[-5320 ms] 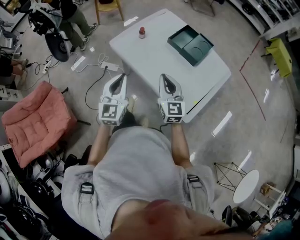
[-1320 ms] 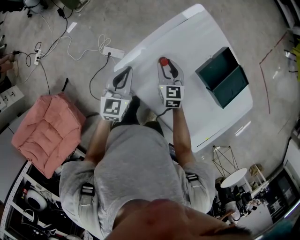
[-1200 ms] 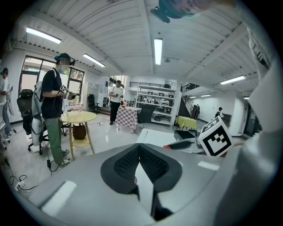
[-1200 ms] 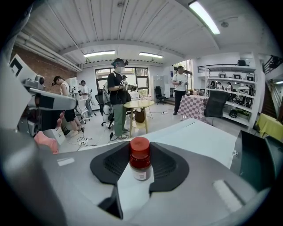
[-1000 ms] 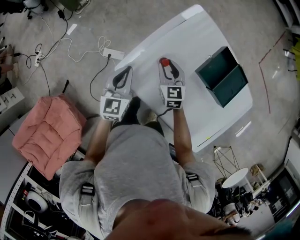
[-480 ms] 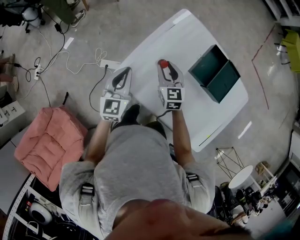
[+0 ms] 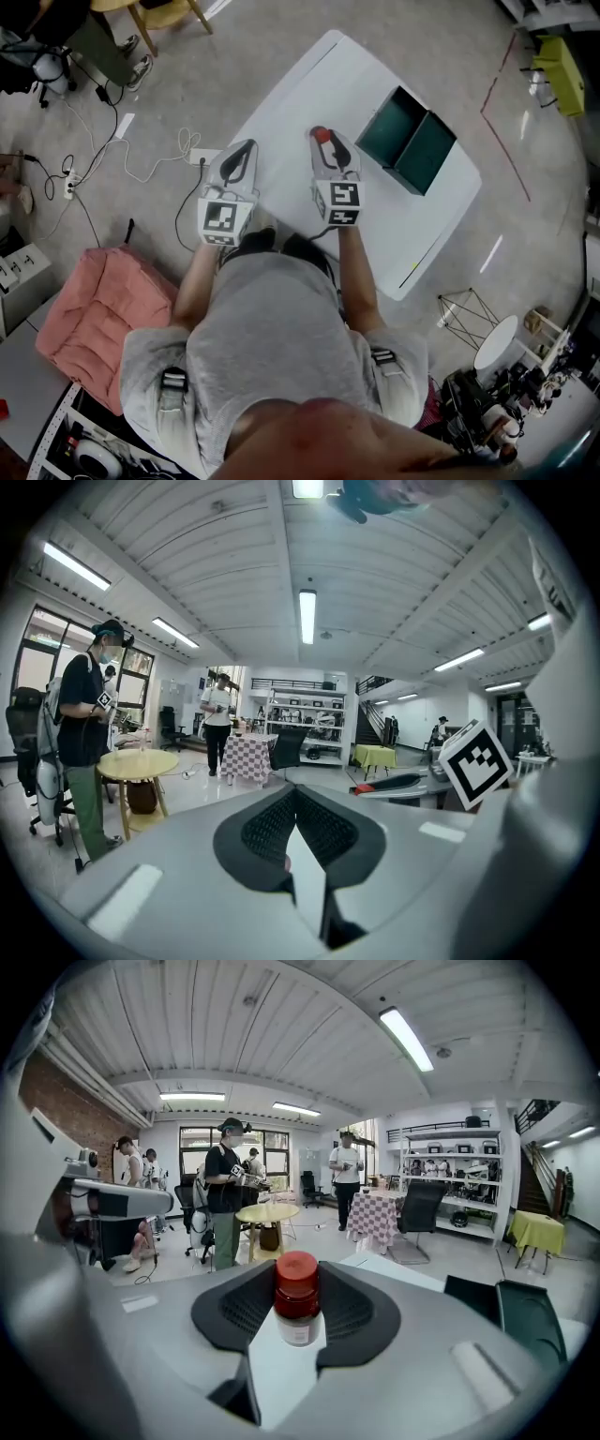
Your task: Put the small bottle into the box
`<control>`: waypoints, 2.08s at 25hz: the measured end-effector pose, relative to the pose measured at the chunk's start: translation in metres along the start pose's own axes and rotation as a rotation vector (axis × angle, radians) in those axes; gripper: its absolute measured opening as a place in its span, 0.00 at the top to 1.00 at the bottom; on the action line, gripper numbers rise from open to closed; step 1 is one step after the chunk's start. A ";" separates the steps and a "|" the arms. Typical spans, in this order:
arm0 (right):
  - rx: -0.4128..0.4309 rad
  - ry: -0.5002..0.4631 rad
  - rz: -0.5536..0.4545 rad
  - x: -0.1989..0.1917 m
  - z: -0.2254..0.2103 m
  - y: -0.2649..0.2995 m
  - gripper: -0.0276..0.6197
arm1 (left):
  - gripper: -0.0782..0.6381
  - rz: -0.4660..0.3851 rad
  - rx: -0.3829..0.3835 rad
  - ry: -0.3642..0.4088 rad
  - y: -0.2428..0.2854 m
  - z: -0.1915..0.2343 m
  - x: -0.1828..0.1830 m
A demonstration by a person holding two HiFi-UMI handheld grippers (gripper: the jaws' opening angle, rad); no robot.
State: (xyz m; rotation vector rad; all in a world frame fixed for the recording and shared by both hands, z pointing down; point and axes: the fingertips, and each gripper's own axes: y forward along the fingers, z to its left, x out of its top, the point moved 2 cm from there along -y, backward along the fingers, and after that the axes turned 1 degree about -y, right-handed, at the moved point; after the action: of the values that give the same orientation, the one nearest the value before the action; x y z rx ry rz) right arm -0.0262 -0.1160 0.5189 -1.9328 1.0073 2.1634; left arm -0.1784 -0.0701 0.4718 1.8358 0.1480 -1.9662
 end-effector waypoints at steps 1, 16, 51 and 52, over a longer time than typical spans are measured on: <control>-0.008 0.003 -0.004 0.001 -0.002 -0.003 0.74 | 0.88 -0.004 -0.007 0.002 0.001 -0.002 0.002; -0.181 0.064 -0.034 0.004 -0.052 -0.050 0.74 | 0.88 -0.035 -0.165 0.043 0.030 -0.045 0.022; -0.282 0.087 0.046 -0.038 -0.161 -0.057 0.74 | 0.88 0.077 -0.270 0.038 0.127 -0.122 0.002; -0.277 0.087 0.051 -0.040 -0.162 -0.053 0.74 | 0.88 0.081 -0.268 0.038 0.129 -0.122 0.001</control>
State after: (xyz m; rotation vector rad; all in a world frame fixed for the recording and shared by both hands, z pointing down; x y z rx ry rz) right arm 0.1465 -0.1420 0.5337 -2.1565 0.8118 2.3755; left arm -0.0161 -0.1411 0.4858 1.6783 0.3271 -1.7627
